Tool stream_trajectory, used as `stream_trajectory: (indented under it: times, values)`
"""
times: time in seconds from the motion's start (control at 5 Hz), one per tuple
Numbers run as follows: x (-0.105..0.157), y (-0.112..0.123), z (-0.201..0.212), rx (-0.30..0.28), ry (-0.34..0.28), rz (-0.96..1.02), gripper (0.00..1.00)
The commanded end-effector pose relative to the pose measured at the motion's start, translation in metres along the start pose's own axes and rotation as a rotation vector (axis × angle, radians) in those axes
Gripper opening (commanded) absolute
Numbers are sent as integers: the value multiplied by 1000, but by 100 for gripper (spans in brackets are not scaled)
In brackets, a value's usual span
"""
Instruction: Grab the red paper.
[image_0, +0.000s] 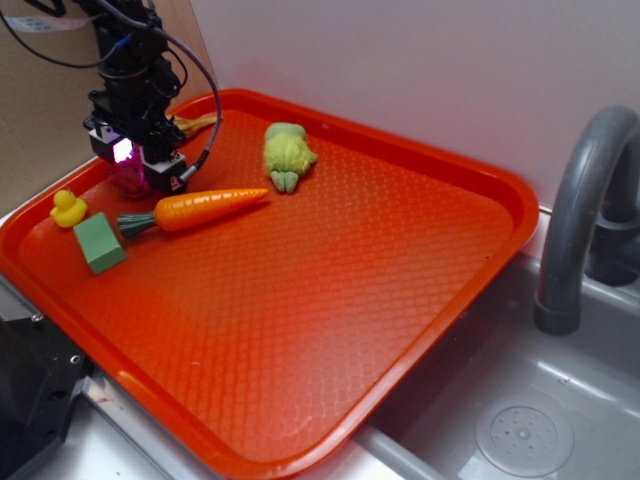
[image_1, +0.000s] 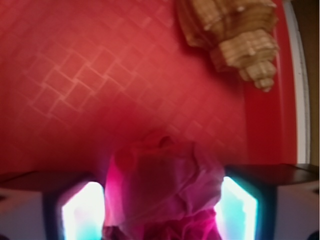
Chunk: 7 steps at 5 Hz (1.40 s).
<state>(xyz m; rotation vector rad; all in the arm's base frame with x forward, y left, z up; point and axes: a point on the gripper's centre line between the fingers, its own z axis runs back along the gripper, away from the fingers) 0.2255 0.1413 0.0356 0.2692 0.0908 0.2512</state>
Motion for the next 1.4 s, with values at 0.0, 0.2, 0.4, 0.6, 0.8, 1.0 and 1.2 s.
stream_trajectory:
  times: [0.0,0.2,0.4,0.6,0.8,1.0,1.2]
  values:
    - [-12,-12,53,22,-75,-44,0]
    - [-27,-46,100,-46,-95,-99,0]
    - [-36,-68,141,-104,-127,-96,0]
    - [-39,-83,176,-170,-143,-109,0]
    - [-39,-76,208,-198,-180,-60,0]
    - [-38,-64,220,-203,-219,-41,0]
    - [-38,-59,224,-208,-239,-84,0]
